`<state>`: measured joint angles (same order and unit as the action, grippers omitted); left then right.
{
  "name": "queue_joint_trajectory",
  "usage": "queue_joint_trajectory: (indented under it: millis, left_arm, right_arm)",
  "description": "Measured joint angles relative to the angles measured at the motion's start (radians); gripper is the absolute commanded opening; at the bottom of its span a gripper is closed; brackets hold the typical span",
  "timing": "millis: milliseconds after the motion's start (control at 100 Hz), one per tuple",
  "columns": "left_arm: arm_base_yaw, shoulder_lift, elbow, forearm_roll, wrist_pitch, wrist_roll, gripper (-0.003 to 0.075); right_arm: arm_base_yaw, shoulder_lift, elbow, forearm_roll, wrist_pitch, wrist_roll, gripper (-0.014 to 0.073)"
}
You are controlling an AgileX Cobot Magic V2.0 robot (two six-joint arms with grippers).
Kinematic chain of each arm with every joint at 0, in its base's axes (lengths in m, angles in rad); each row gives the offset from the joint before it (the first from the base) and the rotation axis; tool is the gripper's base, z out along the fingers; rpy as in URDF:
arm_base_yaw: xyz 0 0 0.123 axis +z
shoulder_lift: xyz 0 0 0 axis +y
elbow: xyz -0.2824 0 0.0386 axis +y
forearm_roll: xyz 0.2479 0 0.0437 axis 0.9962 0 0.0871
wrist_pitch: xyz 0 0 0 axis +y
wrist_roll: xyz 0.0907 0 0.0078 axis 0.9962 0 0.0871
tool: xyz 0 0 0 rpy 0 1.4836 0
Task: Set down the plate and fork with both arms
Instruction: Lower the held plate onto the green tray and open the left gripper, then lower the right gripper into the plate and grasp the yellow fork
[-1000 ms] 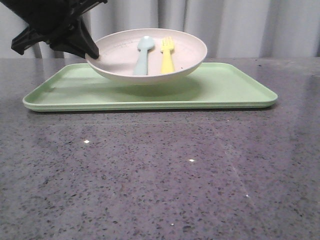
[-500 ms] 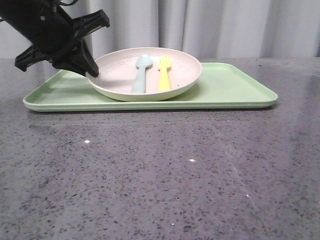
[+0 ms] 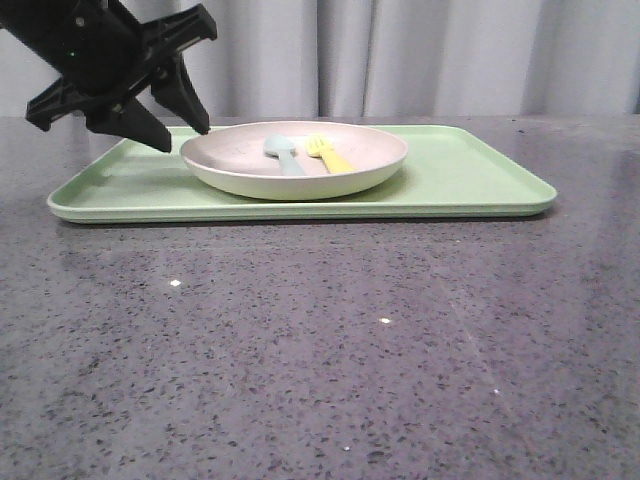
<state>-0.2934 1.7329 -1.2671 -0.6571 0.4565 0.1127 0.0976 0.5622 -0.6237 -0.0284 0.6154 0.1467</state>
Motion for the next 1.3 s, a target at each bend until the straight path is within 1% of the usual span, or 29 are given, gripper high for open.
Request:
queue_joint_trajectory:
  millis: [90,220,350,500,720,900,1110,1300]
  left_arm:
    - [0.0,-0.04,0.001,0.026,0.002,0.0,0.0312]
    - [0.0,-0.128,0.037,0.054,0.002,0.0,0.0312]
    - [0.009,-0.251,0.116,0.083,-0.002,0.0,0.0312]
    - [0.053,-0.413,0.229,0.131,-0.006,0.0,0.0312]
    - [0.133,-0.668,0.385,0.191,0.001,0.0,0.0312]
    - [0.211,-0.832,0.459,0.261,0.083,0.0,0.0312]
    - [0.257,-0.959,0.493,0.332,0.143,0.0,0.0312]
    - [0.259,-0.995,0.495,0.356,0.166,0.0,0.0312]
  right_arm:
    - [0.002,0.002,0.0,0.0,0.0,0.0,0.0486]
    - [0.032,0.028,-0.028,0.0,0.008,0.0,0.0486]
    - [0.065,0.088,-0.092,0.0,0.039,0.0,0.0486]
    - [0.105,0.18,-0.193,0.0,0.08,0.0,0.0486]
    - [0.201,0.387,-0.385,0.0,0.148,0.0,0.0486]
    - [0.281,0.585,-0.568,0.0,0.214,0.0,0.0486]
    - [0.374,0.806,-0.773,0.0,0.275,0.0,0.0486]
    - [0.424,1.0,-0.942,0.002,0.324,0.0,0.0486]
